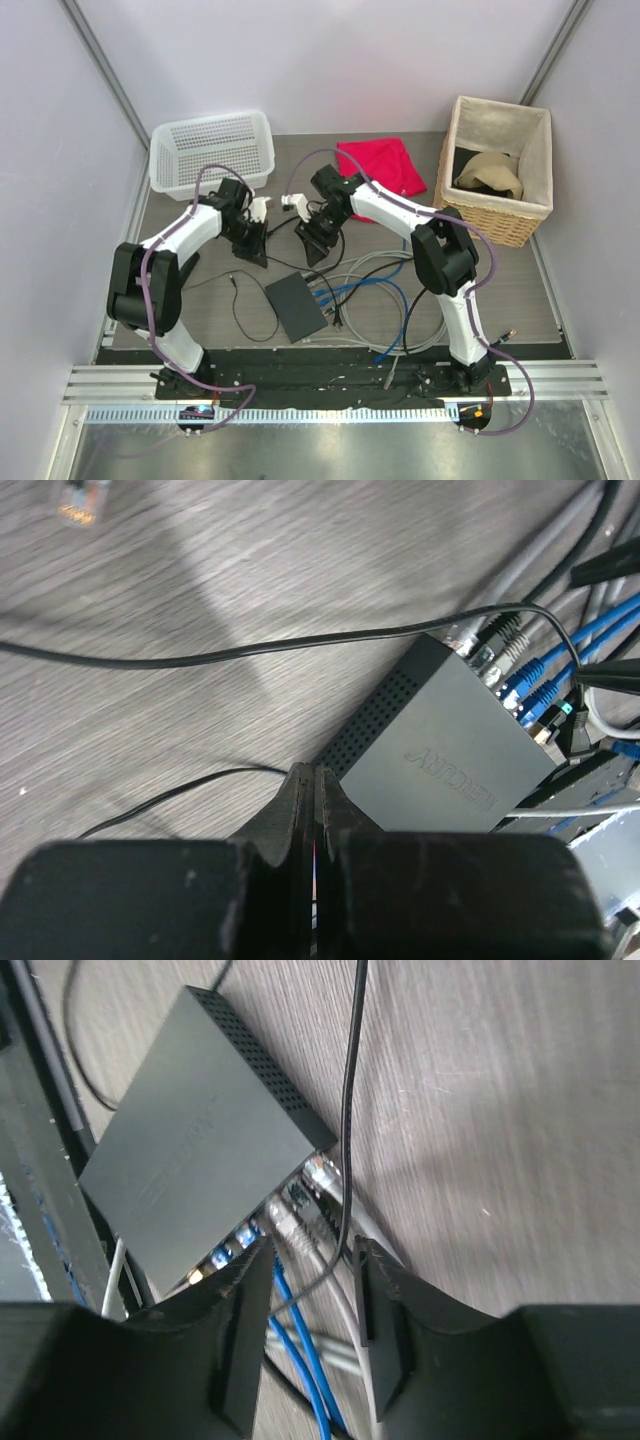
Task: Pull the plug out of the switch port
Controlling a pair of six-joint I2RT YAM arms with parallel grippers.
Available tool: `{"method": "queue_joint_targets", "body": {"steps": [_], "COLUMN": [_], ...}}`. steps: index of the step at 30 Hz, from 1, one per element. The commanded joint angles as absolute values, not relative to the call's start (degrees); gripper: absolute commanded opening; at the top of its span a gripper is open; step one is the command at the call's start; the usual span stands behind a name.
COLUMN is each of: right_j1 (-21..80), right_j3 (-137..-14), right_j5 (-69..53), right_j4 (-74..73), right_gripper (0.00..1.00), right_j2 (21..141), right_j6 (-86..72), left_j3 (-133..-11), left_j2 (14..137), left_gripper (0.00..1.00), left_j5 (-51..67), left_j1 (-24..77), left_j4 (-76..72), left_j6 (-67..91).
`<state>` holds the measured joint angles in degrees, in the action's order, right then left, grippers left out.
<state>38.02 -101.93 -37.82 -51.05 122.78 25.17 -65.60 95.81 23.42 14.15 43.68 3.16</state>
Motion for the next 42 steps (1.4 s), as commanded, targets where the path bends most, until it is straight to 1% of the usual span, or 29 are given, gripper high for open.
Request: {"method": "queue_joint_targets", "body": {"steps": [1,6,13,17,25,27,30,33,35,36,39,42], "right_j1": [41.0,42.0,42.0,42.1,41.8,41.6,40.7,37.7,35.3,34.4,33.2,33.0], "right_j3": [-101.8,-103.1,-103.7,-103.4,-106.6,-107.7,-110.4,-115.7,-119.8,-120.6,-121.4,-117.7], "right_j5": [-35.9,-30.9,-26.7,-25.1,-20.5,-17.6,-9.9,-7.0,-8.4,-13.9,-24.2,-24.9], "right_j4": [-47.7,-46.6,-45.8,-45.4,-44.3,-43.9,-42.0,-41.2,-41.7,-42.1,-46.0,-46.4], "right_gripper": [0.44,0.39,0.38,0.36,0.38,0.4,0.4,0.4,0.4,0.43,0.46,0.47], "right_j2": [124.3,126.0,127.4,128.0,129.5,130.5,131.9,134.6,134.9,134.3,131.3,127.8], "right_j6": [22.6,21.5,21.4,21.4,21.1,21.4,23.1,23.2,22.9,23.0,25.0,25.1], "left_j3": [-66.8,-66.0,-65.8,-66.4,-66.0,-65.9,-65.7,-65.0,-64.2,-64.1,-64.1,-65.4], "left_j2": [93.0,90.7,91.4,91.8,92.5,92.8,92.7,92.6,92.6,92.6,93.4,95.3], "left_gripper": [0.0,0.0,0.0,0.0,0.0,0.0,0.0,0.0,0.0,0.0,0.0,0.0], "left_j5": [23.0,22.3,23.3,23.7,24.4,24.8,24.8,25.0,25.6,25.8,26.3,26.5], "left_j1": [11.6,10.1,9.6,9.2,9.1,9.0,9.1,9.1,9.1,9.1,9.3,9.9], "left_j4": [44.6,44.1,42.6,42.5,41.9,42.0,41.8,41.5,41.1,41.0,40.6,40.5], "left_j6": [4.7,4.1,5.0,5.2,5.3,5.3,5.3,5.3,5.4,5.4,5.4,5.7]}}
